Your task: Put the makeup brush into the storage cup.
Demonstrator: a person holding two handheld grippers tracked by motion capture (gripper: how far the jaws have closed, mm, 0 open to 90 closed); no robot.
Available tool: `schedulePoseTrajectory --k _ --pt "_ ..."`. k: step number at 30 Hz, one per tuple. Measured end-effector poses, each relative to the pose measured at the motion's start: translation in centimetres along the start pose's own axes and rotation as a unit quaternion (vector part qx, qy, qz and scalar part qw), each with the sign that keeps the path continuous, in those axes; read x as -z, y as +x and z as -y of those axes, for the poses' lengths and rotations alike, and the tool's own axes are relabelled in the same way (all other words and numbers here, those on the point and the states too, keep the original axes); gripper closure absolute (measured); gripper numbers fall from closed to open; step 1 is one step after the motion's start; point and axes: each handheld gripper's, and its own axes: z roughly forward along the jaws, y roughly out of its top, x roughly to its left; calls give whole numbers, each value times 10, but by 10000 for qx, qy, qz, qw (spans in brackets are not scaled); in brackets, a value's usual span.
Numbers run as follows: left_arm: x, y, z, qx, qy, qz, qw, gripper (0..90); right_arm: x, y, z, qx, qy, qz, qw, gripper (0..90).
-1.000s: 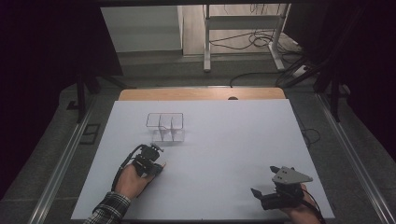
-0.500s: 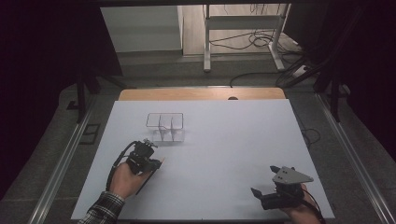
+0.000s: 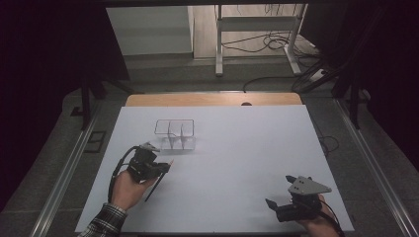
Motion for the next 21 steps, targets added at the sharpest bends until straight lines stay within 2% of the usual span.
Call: schedulePoseTrajectory --k 5,9,15,16,17,21 --pt "11 1 -1 -22 -382 -30 9993 842 0 0 0 6 2 -3 10000 1" --pt "16 2 -1 -17 -572 -39 9984 842 -1 0 0 10 -1 0 10000 1" --pt "25 4 0 36 -928 -98 9956 842 -1 0 0 27 15 -6 10000 1" --pt "28 4 0 43 -1036 -137 9945 841 -1 0 0 30 15 -7 10000 1" --pt "28 4 0 43 -1036 -137 9945 841 -1 0 0 30 15 -7 10000 1" --pt "33 5 0 55 -1255 -225 9918 842 0 0 0 33 12 -6 10000 1"
